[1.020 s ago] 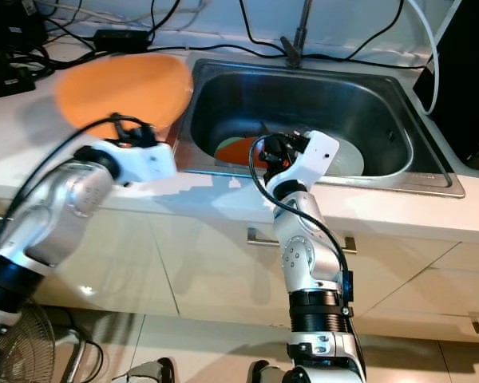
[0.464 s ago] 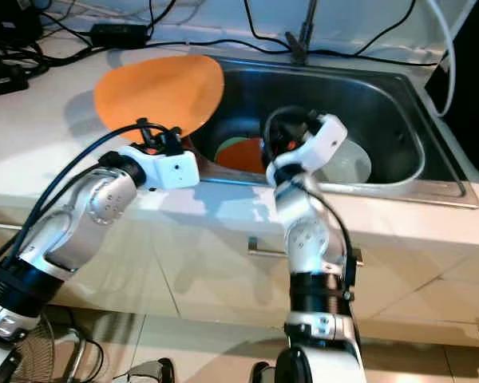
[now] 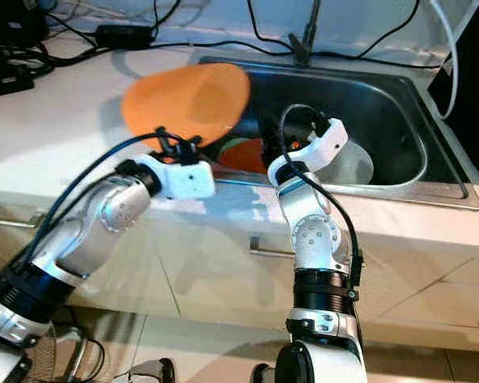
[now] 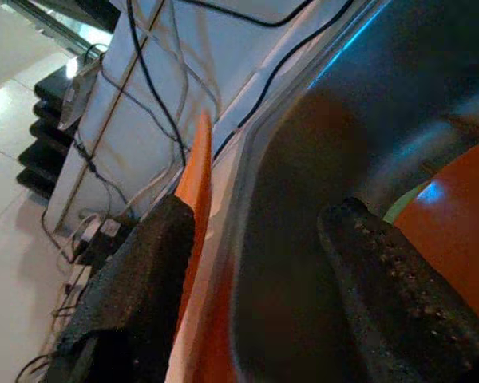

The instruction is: Kitchen organization

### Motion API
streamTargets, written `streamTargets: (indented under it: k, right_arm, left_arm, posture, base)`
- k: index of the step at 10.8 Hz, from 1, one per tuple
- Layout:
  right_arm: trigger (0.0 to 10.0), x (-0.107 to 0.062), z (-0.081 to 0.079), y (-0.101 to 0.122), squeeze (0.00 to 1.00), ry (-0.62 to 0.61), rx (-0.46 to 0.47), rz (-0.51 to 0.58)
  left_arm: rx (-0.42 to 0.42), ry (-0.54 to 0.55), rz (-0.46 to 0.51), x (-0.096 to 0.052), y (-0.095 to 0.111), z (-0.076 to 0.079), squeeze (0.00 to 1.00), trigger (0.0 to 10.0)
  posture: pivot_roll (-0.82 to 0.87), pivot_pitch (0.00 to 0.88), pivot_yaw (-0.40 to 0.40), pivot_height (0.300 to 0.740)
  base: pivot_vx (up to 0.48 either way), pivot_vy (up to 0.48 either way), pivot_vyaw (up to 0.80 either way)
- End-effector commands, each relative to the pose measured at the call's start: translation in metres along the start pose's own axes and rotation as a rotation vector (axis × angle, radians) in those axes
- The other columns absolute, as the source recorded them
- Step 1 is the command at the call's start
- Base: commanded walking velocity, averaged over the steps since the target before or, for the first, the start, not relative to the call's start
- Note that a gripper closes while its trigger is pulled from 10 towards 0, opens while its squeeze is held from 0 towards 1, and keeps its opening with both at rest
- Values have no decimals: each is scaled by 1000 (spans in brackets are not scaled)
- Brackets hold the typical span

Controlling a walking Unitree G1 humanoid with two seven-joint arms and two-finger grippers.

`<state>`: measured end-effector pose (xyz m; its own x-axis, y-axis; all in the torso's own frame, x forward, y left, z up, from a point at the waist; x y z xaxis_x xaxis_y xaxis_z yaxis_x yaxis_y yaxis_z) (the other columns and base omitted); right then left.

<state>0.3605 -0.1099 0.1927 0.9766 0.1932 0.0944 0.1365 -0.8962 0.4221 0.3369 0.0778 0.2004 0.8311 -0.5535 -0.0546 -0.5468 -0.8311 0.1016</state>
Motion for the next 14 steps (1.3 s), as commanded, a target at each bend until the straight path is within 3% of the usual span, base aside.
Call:
streamTargets:
  k: [1, 5, 10, 11, 12, 13, 14]
  right_arm:
    - [10000, 9, -25, -14, 0, 64, 64, -30]
    - [10000, 9, -27, -17, 0, 69, 83, -53]
    - [10000, 8, -25, -15, 0, 60, 98, -44]
    - [9569, 9, -26, -16, 0, 67, 102, -46]
    - [1647, 9, -26, -16, 0, 68, 104, -46]
    - [0, 9, -26, -16, 0, 68, 107, -45]
    - [0, 9, -26, -16, 0, 67, 110, -45]
  left_arm:
    - [19, 61, 65, -1, 13, -12, 0, 10000]
    - [22, 36, 163, -1, 27, -8, 0, 10000]
    - [13, 12, 193, -3, 30, -5, 0, 10000]
    - [13, 3, 211, -4, 31, -4, 0, 10000]
    - [13, 3, 211, -4, 31, -4, 0, 10000]
    - [13, 6, 212, -4, 31, -4, 0, 10000]
    - [15, 10, 213, -3, 30, -5, 0, 10000]
  posture:
    - [75, 39, -26, 740]
    - [77, 37, -28, 740]
    - [81, 44, -27, 740]
    - [82, 46, -26, 740]
    - [82, 49, -27, 740]
    - [82, 51, -27, 740]
    - [81, 53, -27, 740]
  base:
    - [0, 0, 0]
    - [0, 0, 0]
    - [0, 0, 0]
    - [0, 0, 0]
    - [0, 0, 0]
    - [0, 0, 0]
    - [0, 0, 0]
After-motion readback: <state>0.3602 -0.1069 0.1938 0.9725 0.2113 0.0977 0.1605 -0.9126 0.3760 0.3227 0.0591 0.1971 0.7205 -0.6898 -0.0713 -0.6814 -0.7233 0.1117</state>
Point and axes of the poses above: a point about 5 cm out from each wrist's last joint towards the gripper, its own x axis pointing out of the wrist towards the gripper, its own y axis along the axis of the wrist's last joint, z = x × y, the point moved 1 cm from there along x, pointing out of the wrist towards the gripper, and after that the axes turned 9 degrees about x, right-handed, at the moved point
